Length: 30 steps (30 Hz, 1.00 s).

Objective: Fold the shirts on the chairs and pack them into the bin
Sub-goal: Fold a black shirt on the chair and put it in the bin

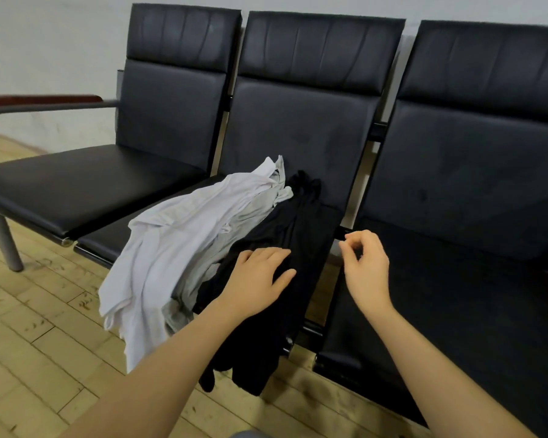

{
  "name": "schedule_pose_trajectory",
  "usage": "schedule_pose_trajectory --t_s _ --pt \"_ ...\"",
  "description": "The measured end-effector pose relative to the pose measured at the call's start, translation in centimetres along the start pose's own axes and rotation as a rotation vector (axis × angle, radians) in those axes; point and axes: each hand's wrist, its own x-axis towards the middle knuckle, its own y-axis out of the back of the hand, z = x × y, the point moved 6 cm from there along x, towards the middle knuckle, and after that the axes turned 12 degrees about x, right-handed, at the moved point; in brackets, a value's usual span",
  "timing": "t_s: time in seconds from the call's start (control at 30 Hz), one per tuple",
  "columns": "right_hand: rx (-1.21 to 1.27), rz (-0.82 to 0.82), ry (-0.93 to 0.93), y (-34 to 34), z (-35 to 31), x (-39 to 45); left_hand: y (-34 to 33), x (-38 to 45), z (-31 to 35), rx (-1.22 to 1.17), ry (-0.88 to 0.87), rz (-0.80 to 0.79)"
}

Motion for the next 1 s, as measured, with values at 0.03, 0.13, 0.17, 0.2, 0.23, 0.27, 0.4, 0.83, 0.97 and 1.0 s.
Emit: schedule_pose_trajectory --t_s 0.03,0.13,0.17,0.2,0.23,0.27,0.4,0.83,0.97,1.0 --pt "-0.005 -0.05 -0.018 0.1 0.1 0.1 -0.5 0.0 0.2 0.035 -0.004 -0.03" --pt "-0.067 -0.228 -0.106 -1.4 1.7 -0.8 -1.7 -0.4 -0.1 0.079 0.062 -0.043" --pt "-0.085 -0.27 -0.131 -2.1 2.5 -1.3 -1.8 -0.5 -0.5 0.061 0.104 -0.016" --pt "-0.108 -0.31 -0.161 -2.8 3.1 -1.8 -1.8 -0.7 -0.8 0.042 0.144 0.015" --pt "-0.138 -0.346 -0.199 -3.5 3.7 -2.2 -1.8 -0.8 -1.0 0.024 0.177 0.043" --pt "-0.17 -0.373 -0.243 -4.1 4.1 -2.6 -1.8 -0.9 -1.2 0.011 0.2 0.067" --pt "-0.28 -0.375 -0.312 -6.1 4.5 -3.3 -1.7 -1.1 -1.6 -0.028 0.241 0.113" --pt "0.081 -0.074 -0.036 -2.4 -0.7 -0.2 4.2 1.0 -3.7 -0.629 0.412 0.436" --pt "0.195 -0.008 0.028 -0.5 -2.4 2.3 6.3 2.4 -4.9 -0.676 0.476 0.473" --pt "0.221 -0.007 0.032 -0.2 -2.9 2.7 6.7 2.7 -5.1 -0.675 0.477 0.474"
